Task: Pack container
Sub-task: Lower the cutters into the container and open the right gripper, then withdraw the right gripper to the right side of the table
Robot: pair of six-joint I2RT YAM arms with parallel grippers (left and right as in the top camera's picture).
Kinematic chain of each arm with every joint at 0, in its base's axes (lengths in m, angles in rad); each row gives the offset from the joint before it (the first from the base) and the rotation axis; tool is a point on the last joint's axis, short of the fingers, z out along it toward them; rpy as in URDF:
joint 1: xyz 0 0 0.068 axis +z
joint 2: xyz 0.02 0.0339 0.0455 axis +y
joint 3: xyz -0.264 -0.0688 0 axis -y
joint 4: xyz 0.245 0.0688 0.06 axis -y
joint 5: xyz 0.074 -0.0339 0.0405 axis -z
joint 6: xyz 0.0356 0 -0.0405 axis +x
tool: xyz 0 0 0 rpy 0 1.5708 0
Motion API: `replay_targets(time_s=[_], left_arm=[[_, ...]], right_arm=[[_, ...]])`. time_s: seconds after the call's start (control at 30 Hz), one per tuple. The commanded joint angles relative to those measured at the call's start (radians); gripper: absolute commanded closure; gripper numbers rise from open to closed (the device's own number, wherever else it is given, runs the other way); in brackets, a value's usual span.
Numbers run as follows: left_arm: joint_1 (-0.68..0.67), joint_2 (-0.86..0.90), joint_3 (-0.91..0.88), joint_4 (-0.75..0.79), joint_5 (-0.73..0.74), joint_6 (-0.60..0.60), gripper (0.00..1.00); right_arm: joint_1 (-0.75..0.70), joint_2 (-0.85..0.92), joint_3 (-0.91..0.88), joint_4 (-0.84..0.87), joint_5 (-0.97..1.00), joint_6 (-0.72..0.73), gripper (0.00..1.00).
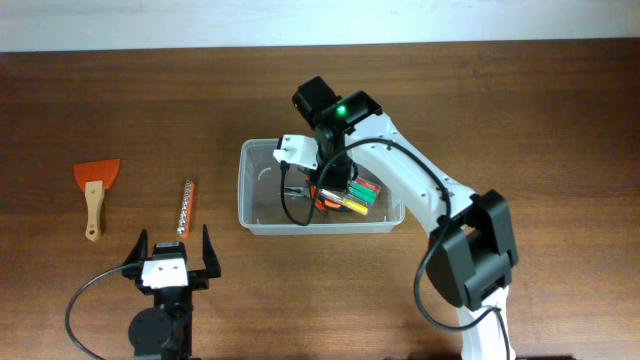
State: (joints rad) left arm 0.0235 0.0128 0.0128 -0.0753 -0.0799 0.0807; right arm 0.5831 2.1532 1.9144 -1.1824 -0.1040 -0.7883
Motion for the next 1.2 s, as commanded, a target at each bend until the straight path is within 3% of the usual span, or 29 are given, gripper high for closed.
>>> replay_targets(time_s=[0.0,0.77,1.0,1.17], left_arm=[[-0.003,-0.007,-0.003,-0.001,-0.003,-0.013,0.01],[-0.003,-0.007,-0.003,-0.001,-0.004,-0.013,0.01],[-0.003,-0.007,-0.003,-0.001,-0.004,-0.013,0.01],[-0.003,-0.007,-0.003,-0.001,-0.004,-0.013,0.01]], right_arm=[[-0.001,0.038,-0.003,0.006,-0.021,0.020,0.95],[-0.060,0.134,-0.003,0.061,-0.024,0.162,0.95],[-0.064,0.134,-0.003,0.060,-0.024,0.176,0.79],[-0.064,0.132,0.008,0.052,-0.028,0.203,0.77]])
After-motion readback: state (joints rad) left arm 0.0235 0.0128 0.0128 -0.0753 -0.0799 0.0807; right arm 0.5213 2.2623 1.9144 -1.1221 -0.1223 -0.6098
